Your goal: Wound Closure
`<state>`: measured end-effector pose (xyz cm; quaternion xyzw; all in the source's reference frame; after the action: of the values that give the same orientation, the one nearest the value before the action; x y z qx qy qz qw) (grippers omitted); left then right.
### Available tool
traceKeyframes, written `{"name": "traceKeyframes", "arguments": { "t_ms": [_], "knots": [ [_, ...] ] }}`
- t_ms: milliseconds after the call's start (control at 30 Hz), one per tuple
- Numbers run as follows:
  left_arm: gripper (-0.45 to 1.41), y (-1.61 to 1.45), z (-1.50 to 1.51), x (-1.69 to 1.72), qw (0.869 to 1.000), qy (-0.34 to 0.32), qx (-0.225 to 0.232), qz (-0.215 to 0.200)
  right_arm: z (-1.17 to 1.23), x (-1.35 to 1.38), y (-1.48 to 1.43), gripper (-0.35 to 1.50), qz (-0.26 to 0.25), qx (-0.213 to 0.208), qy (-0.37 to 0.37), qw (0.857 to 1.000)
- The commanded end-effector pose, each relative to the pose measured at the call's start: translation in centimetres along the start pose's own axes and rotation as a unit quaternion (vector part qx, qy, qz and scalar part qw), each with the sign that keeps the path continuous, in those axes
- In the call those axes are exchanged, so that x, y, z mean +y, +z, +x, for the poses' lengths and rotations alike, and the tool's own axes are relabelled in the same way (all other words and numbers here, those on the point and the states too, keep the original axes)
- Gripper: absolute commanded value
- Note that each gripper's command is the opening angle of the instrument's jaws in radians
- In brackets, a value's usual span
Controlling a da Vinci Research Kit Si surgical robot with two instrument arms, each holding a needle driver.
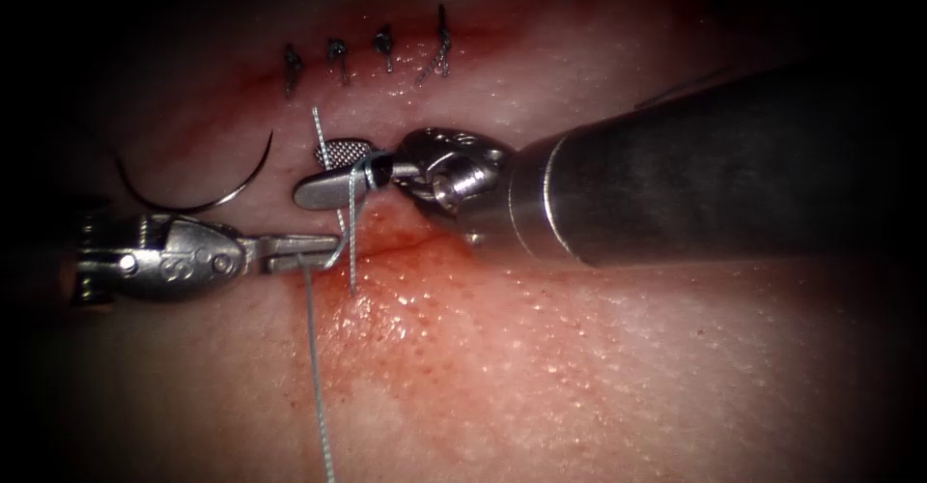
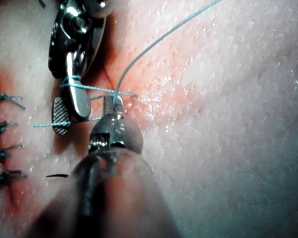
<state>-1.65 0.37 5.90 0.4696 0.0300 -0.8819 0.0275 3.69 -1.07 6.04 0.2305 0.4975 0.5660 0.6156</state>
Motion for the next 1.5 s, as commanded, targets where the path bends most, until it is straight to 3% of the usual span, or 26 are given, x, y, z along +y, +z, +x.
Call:
{"name": "traceKeyframes", "arguments": {
  "t_ms": [33,200,233,267,300,533,867,1300,1500],
  "knots": [
    [-0.45,0.09,-0.01,0.03,1.0,-0.001,0.0,0.0,-0.07,-0.02,0.12,0.93,0.001,0.001,-0.001,1.0],
    [-0.45,0.07,-0.03,0.02,1.0,0.0,0.0,0.0,-0.11,-0.03,0.2,0.74,-0.003,0.004,-0.016,1.0],
    [-0.45,0.07,-0.03,0.02,1.0,0.0,0.0,0.0,-0.11,-0.03,0.21,0.52,-0.003,0.004,-0.022,1.0],
    [-0.45,0.07,-0.04,0.02,1.0,0.0,0.0,-0.001,-0.11,-0.04,0.2,-0.15,-0.002,0.005,-0.034,0.999],
    [-0.45,0.07,-0.04,0.02,1.0,0.0,0.0,0.001,-0.11,-0.04,0.2,-0.35,-0.006,0.003,-0.04,0.999],
    [-0.45,0.04,-0.08,0.02,1.0,-0.016,0.001,0.0,-0.09,-0.21,0.08,-0.35,-0.018,0.012,-0.1,0.995],
    [-0.45,-0.08,-0.18,-0.05,0.999,-0.038,0.0,0.009,-0.2,-0.61,-0.4,-0.35,-0.032,-0.015,-0.181,0.983],
    [-0.45,-0.45,-0.25,-0.86,0.996,-0.075,-0.02,0.053,-0.47,-0.8,-0.52,-0.35,-0.116,-0.038,-0.172,0.977],
    [-0.45,-0.56,-0.37,-1.16,0.994,-0.078,-0.032,0.075,-0.59,-0.89,-0.74,-0.35,-0.109,-0.048,-0.198,0.973]
  ]
}}
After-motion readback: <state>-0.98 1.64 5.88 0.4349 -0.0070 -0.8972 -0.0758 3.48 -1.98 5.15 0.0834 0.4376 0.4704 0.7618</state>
